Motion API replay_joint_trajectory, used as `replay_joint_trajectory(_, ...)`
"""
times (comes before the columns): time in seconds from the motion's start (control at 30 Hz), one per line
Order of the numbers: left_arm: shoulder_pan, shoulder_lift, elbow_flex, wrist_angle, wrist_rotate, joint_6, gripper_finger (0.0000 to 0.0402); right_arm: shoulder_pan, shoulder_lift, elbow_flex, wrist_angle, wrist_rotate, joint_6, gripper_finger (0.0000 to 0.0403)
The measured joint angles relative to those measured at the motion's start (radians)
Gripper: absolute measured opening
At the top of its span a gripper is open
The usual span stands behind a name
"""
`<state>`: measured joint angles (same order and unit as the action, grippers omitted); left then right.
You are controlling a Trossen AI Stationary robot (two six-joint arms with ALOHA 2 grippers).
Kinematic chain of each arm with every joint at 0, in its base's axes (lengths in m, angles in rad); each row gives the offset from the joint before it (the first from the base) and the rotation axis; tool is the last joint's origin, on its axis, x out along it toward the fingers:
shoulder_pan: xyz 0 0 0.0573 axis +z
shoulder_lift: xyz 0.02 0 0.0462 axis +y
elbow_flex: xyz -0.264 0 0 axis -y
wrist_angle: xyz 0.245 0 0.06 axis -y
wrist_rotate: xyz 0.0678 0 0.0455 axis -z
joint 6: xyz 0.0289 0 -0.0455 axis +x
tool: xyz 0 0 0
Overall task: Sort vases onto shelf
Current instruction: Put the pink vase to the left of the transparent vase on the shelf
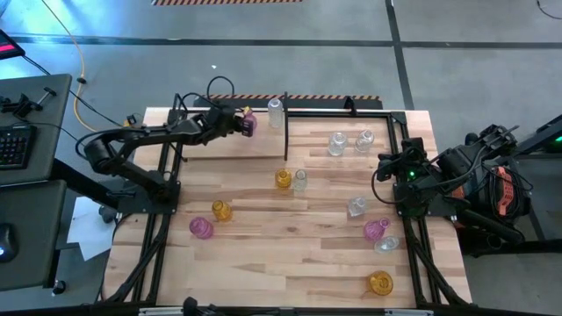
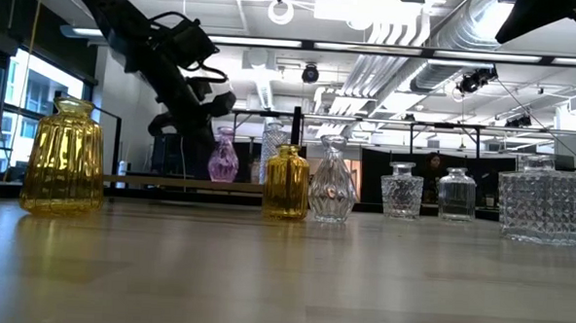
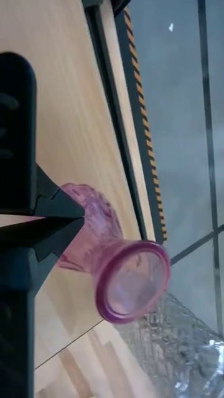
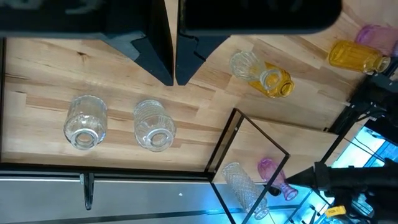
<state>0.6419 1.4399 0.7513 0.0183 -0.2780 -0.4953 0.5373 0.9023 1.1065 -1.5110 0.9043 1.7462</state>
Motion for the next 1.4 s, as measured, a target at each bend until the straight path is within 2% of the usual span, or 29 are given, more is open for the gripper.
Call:
replay_joint_trajectory(0.57,-0.010,0.040,0.005,0.100,0.005,0.017,0.0000,0.000,0.000,0.000,0.004,-0.005,0.000,0.0000)
replay_joint_trajectory(1.4,-0.001,0.040,0.006,0.146,0.018,-0.028,0.0000,0.000,0.000,0.000,0.005,-0.003,0.000,0.0000)
